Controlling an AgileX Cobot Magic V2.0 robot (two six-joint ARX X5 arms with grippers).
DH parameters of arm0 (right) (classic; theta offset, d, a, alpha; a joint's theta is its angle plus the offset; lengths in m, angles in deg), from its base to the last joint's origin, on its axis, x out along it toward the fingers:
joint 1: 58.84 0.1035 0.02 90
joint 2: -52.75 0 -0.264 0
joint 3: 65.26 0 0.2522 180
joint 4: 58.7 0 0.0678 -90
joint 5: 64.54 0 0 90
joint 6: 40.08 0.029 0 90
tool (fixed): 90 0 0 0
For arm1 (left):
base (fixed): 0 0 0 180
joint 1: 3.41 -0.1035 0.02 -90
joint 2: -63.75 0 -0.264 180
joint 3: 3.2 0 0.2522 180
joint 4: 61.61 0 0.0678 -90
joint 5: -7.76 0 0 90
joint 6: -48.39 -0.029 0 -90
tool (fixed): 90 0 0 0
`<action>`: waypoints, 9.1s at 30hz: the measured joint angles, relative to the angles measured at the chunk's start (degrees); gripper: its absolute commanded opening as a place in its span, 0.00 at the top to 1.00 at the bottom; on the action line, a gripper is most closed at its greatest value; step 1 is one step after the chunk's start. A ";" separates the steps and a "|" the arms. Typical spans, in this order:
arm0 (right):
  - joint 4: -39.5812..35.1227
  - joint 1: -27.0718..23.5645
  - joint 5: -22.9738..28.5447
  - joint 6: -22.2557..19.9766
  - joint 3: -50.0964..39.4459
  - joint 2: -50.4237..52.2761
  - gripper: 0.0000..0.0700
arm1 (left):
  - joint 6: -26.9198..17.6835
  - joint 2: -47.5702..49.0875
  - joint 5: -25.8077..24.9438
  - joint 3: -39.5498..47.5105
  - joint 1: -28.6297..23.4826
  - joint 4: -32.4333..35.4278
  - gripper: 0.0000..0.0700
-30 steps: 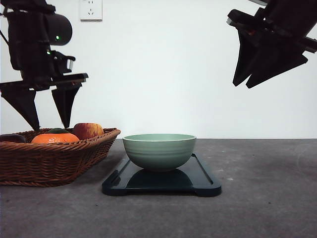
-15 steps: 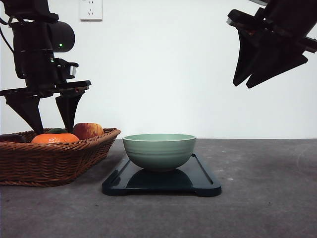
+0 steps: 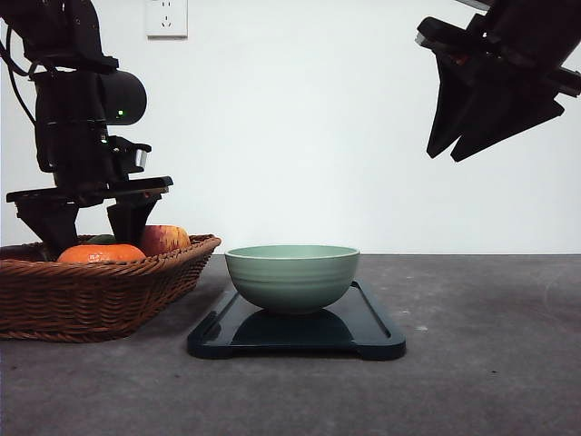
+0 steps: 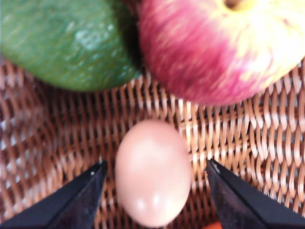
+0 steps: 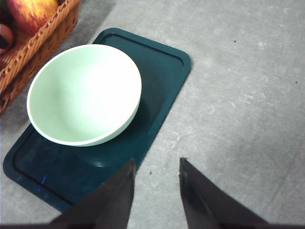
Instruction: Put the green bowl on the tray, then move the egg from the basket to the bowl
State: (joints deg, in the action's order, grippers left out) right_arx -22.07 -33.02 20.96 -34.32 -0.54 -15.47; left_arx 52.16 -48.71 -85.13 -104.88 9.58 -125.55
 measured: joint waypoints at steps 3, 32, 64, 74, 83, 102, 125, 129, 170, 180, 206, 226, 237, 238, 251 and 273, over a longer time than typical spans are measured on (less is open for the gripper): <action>0.00 0.00 0.02 0.00 0.00 0.00 0.74 | 0.00 -0.36 0.00 0.00 0.18 -0.14 0.51; 0.00 0.00 0.02 0.00 0.00 0.00 0.74 | 0.04 9.14 0.02 -0.52 0.63 -1.92 0.79; 0.01 0.00 0.00 0.00 0.00 0.00 0.74 | 5.22 11.62 0.00 -0.97 19.32 10.19 0.66; 0.05 0.00 0.00 0.00 0.00 0.00 0.74 | 6.10 5.93 0.02 -2.62 20.29 12.04 0.67; 0.28 0.00 0.02 0.00 0.00 0.00 0.74 | 6.12 2.39 0.02 -2.89 21.29 13.16 0.67; 0.28 0.00 0.00 0.00 0.00 0.00 0.74 | 6.10 -3.86 0.02 -2.91 23.55 15.88 0.67; 1.75 0.00 0.00 0.00 0.00 0.00 0.74 | 6.10 -5.96 0.02 -2.93 23.63 16.30 0.44; 1.77 0.00 0.02 0.00 0.00 0.00 0.74 | 6.04 -5.87 0.02 -2.95 23.63 16.27 0.44; 1.60 0.00 1.42 -1.47 -6.32 8.41 0.73 | 3.25 57.63 3.26 39.48 11.24 18.63 0.44; 4.76 0.00 1.40 -2.93 -12.13 20.49 0.73 | 3.22 68.12 3.26 46.23 10.27 11.20 0.44; 3.06 0.00 0.04 -2.97 -12.13 20.83 0.99 | 3.32 68.55 3.21 46.23 10.27 9.68 1.00; 3.04 0.00 0.04 -2.97 -12.13 20.85 0.99 | 1.60 96.26 3.22 71.89 -8.43 36.67 1.00; 3.05 0.00 0.05 -2.97 -12.13 20.84 0.99 | 1.57 112.09 3.29 86.05 -11.28 39.85 1.00; 3.02 0.00 0.07 -2.97 -12.13 20.85 0.99 | 1.57 112.25 3.30 86.05 -11.31 40.01 1.00; 3.02 0.00 0.07 -2.97 -12.13 20.84 0.99 | 1.55 112.20 3.37 86.05 -11.39 39.71 1.00; -7.01 -14.98 1.56 -7.07 -30.67 45.40 0.99 | 1.55 112.20 3.39 86.05 -11.39 39.71 1.00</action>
State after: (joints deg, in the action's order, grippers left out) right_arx -29.07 -48.00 22.53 -41.39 -31.21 29.92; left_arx 53.71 63.50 -81.74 -18.83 -1.80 -85.83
